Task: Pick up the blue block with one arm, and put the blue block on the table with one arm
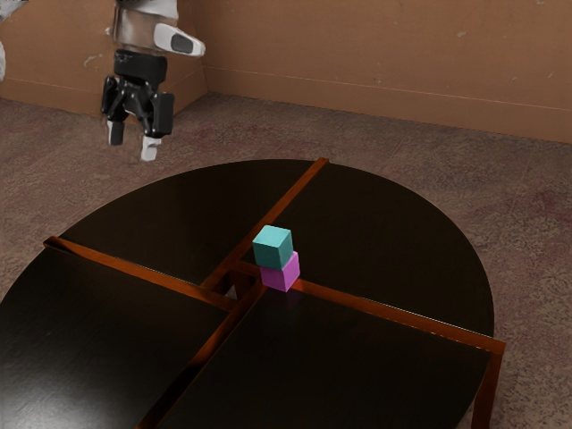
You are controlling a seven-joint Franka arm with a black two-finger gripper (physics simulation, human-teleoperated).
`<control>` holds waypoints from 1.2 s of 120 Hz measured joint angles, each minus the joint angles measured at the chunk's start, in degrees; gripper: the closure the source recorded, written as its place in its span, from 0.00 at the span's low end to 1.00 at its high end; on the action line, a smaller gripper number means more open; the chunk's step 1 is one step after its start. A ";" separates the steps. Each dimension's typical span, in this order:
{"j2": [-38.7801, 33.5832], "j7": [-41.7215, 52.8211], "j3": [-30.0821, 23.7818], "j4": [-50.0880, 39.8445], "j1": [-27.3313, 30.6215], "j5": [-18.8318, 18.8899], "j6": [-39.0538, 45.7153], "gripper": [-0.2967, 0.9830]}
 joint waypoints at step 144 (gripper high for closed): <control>10.60 -16.83 10.28 -24.46 -11.52 -3.14 62.60 0.23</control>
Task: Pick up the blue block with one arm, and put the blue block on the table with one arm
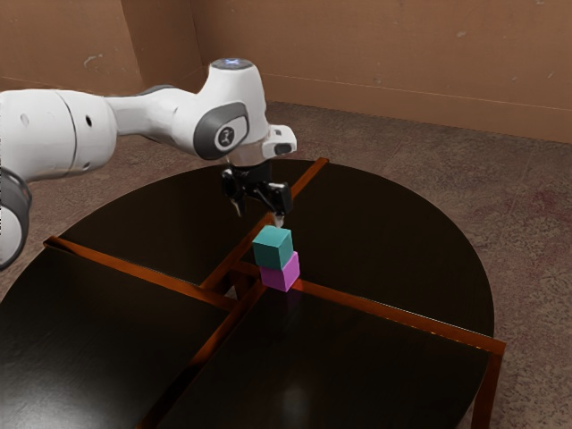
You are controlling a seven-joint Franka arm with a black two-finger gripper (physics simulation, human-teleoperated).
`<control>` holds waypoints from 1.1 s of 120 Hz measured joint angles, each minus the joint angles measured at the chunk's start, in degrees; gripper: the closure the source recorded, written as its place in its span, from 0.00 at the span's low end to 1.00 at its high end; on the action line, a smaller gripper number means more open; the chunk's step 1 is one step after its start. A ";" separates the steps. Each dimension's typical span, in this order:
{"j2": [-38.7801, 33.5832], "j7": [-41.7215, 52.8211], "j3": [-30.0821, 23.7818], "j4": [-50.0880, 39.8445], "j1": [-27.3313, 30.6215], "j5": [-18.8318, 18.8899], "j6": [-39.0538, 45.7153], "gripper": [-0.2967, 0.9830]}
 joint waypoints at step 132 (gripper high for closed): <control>8.73 -8.46 3.94 7.45 -3.38 -3.20 1.15 0.23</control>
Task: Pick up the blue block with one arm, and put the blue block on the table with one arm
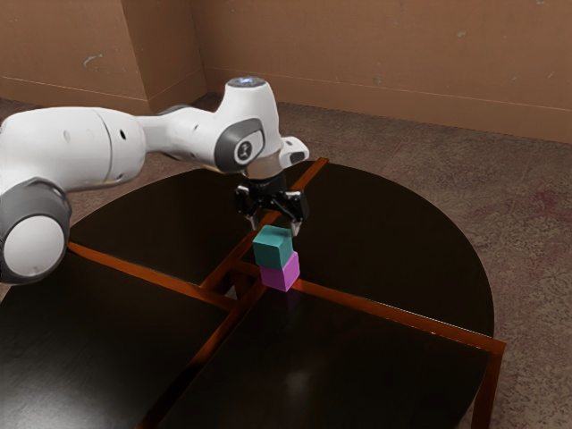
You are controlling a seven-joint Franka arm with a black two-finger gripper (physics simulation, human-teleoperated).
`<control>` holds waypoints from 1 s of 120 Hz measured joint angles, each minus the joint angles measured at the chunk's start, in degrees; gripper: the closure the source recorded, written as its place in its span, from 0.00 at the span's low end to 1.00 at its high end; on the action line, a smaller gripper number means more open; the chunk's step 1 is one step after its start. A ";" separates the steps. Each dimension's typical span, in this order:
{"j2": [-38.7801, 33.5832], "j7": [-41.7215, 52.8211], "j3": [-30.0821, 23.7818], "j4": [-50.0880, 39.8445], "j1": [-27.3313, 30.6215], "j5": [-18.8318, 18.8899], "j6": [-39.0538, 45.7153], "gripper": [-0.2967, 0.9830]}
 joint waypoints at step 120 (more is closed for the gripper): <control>-0.12 1.30 1.02 0.00 1.45 0.15 -0.41 0.49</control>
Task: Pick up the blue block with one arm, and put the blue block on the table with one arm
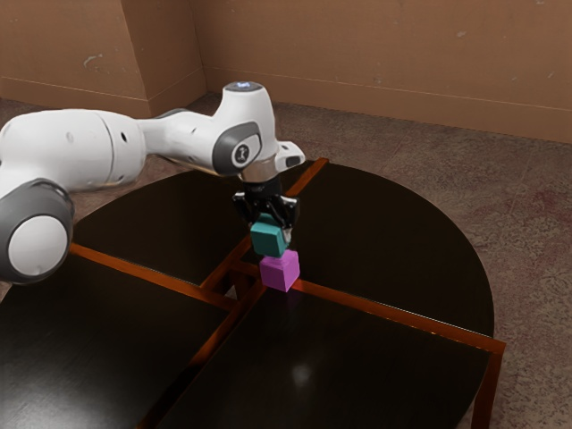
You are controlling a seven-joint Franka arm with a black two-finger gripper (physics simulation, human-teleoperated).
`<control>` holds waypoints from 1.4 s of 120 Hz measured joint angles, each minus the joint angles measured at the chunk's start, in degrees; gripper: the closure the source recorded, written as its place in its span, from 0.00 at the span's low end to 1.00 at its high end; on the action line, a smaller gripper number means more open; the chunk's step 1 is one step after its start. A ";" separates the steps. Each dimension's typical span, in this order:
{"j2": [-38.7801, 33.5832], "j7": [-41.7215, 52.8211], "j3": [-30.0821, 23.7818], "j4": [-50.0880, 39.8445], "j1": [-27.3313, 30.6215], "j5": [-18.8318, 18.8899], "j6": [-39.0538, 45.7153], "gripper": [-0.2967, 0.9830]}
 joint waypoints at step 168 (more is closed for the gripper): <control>-18.98 10.17 -3.77 -0.99 2.38 -1.00 -12.32 0.24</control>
